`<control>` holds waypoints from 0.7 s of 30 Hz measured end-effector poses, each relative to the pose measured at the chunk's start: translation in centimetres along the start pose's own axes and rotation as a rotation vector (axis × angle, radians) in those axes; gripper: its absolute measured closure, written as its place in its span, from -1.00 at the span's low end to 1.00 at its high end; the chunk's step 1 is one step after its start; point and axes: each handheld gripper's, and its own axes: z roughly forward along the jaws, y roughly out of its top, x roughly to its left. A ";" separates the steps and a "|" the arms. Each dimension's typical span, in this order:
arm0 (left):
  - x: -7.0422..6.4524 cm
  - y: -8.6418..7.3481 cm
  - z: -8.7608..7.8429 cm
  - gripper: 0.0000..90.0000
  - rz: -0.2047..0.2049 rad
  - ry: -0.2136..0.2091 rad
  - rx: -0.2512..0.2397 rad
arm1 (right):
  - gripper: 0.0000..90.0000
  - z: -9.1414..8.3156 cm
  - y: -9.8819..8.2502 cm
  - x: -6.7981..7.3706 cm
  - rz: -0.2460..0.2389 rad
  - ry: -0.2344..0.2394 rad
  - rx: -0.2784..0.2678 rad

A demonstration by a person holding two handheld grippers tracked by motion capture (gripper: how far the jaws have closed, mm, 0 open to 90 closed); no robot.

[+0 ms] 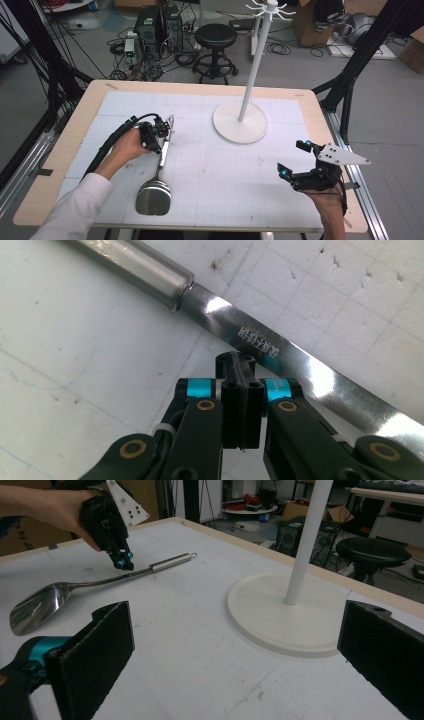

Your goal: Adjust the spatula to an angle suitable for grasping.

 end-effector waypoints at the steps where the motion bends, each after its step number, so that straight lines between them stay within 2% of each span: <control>1: 0.0 0.0 0.0 1.00 0.000 0.000 0.000 | -0.99 0.0 0.0 0.0 0.000 0.000 0.000; 7: 0.3 -1.0 -1.8 1.00 0.001 0.003 -0.038 | -0.99 0.0 0.1 0.0 -0.005 -0.002 0.006; 11: 0.3 -1.9 -3.7 1.00 0.005 -0.012 -0.114 | -0.99 0.0 0.1 0.0 -0.005 -0.003 0.007; 15: 0.0 -2.5 -4.8 1.00 0.033 -0.019 -0.151 | -0.99 0.0 0.1 0.1 -0.006 -0.002 0.008; 18: -0.5 -2.8 -5.5 1.00 0.027 -0.031 -0.194 | -0.99 0.0 0.1 0.1 -0.010 -0.001 0.008; 19: -0.5 -2.8 -5.5 1.00 0.027 -0.031 -0.194 | -0.99 0.0 0.2 0.1 -0.009 -0.001 0.009; 20: -0.7 -2.9 -5.9 1.00 0.060 -0.021 -0.178 | -0.99 0.0 0.2 0.1 -0.009 -0.001 0.009; 21: -1.0 -2.9 -5.9 1.00 0.056 -0.018 -0.186 | -0.99 0.0 0.2 0.2 -0.007 0.000 0.010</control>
